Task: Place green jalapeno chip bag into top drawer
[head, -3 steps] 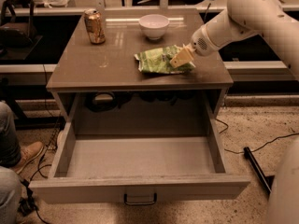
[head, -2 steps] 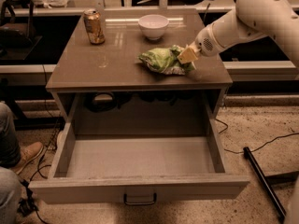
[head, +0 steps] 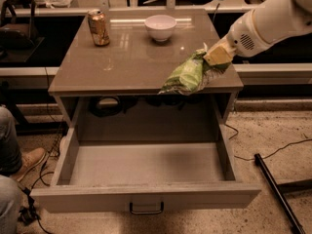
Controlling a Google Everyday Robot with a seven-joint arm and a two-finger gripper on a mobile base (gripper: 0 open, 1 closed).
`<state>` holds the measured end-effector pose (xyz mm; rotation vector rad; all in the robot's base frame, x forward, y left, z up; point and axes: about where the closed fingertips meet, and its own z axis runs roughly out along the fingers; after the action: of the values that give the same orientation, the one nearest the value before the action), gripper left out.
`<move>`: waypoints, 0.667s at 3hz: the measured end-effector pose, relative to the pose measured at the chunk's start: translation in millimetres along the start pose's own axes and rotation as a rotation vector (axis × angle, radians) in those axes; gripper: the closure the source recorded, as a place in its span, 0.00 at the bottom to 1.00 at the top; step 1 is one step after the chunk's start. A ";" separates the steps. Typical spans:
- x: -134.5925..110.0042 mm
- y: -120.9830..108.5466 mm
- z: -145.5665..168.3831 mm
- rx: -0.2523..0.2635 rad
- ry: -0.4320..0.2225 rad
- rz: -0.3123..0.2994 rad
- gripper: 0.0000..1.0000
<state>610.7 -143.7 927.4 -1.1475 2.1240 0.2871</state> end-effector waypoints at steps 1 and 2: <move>18.0 54.0 -41.3 -0.013 0.100 0.008 1.00; 17.9 53.8 -41.1 -0.013 0.100 0.008 1.00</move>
Offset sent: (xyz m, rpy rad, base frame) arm -0.0570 -0.0022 0.0101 -0.0588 0.0577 -0.0106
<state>541.6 -144.0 938.8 -1.1839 2.2168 0.2526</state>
